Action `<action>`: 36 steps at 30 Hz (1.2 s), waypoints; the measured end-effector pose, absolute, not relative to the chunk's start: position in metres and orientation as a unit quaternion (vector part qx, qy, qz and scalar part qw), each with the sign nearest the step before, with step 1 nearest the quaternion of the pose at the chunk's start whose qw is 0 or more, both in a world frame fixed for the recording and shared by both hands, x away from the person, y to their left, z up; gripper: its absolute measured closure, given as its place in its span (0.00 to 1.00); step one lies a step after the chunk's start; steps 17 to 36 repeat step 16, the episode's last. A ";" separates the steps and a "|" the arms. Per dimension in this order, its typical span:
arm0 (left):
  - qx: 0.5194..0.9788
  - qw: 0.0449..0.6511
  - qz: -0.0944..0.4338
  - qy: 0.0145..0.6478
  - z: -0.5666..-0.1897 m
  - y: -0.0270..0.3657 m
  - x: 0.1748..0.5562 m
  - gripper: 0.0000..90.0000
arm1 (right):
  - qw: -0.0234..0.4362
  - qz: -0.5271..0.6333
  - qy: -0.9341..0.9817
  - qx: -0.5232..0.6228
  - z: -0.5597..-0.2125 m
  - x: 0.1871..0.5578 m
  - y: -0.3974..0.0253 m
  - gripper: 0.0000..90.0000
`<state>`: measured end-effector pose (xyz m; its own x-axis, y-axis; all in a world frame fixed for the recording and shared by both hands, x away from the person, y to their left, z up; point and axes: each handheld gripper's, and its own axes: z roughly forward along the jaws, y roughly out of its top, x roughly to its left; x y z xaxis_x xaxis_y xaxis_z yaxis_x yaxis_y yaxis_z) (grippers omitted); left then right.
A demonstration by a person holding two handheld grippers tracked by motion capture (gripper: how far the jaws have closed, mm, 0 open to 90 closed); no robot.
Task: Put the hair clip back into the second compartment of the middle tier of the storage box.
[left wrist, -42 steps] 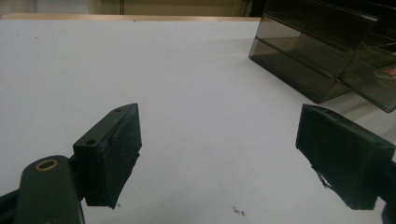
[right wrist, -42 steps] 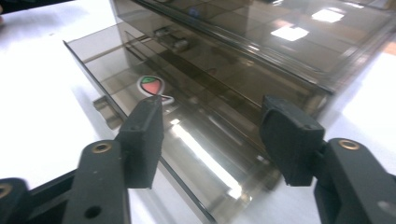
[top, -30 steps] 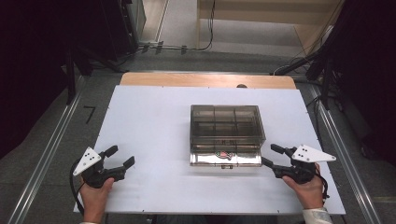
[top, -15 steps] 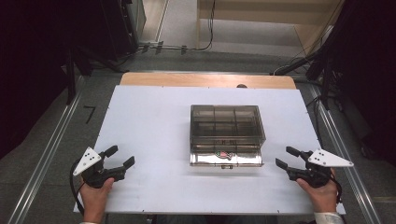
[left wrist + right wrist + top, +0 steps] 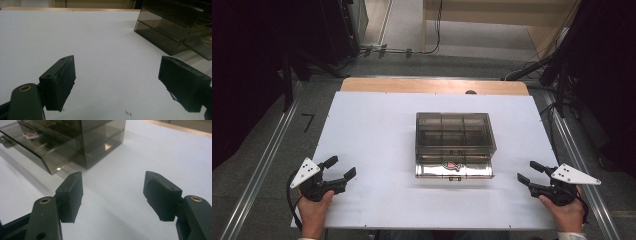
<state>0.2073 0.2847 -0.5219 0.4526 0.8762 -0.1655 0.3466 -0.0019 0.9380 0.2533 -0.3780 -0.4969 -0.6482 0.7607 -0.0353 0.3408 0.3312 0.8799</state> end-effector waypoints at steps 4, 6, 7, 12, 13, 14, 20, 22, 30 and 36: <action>0.663 0.536 0.247 0.461 -0.522 0.285 0.207 0.16 | 0.234 0.447 0.785 0.360 -0.503 0.251 -0.385 0.34; 0.663 0.535 0.247 0.462 -0.522 0.285 0.207 0.16 | 0.233 0.444 0.782 0.369 -0.504 0.250 -0.389 0.34; 0.662 0.536 0.247 0.462 -0.522 0.285 0.207 0.16 | 0.235 0.444 0.781 0.371 -0.505 0.250 -0.391 0.34; 0.662 0.535 0.247 0.463 -0.522 0.285 0.207 0.16 | 0.246 0.443 0.775 0.378 -0.505 0.249 -0.399 0.32; 0.662 0.535 0.247 0.463 -0.522 0.285 0.207 0.16 | 0.246 0.442 0.775 0.379 -0.506 0.249 -0.400 0.32; 0.662 0.535 0.247 0.463 -0.522 0.286 0.207 0.16 | 0.247 0.442 0.773 0.384 -0.506 0.248 -0.401 0.32; 0.662 0.535 0.247 0.464 -0.522 0.286 0.207 0.16 | 0.248 0.442 0.771 0.385 -0.506 0.248 -0.403 0.31; 0.662 0.535 0.247 0.464 -0.522 0.286 0.207 0.16 | 0.248 0.442 0.771 0.385 -0.506 0.248 -0.403 0.31; 0.662 0.535 0.247 0.464 -0.522 0.286 0.207 0.16 | 0.248 0.442 0.771 0.385 -0.506 0.248 -0.403 0.31; 0.662 0.535 0.247 0.464 -0.522 0.286 0.207 0.16 | 0.248 0.442 0.771 0.385 -0.506 0.248 -0.403 0.31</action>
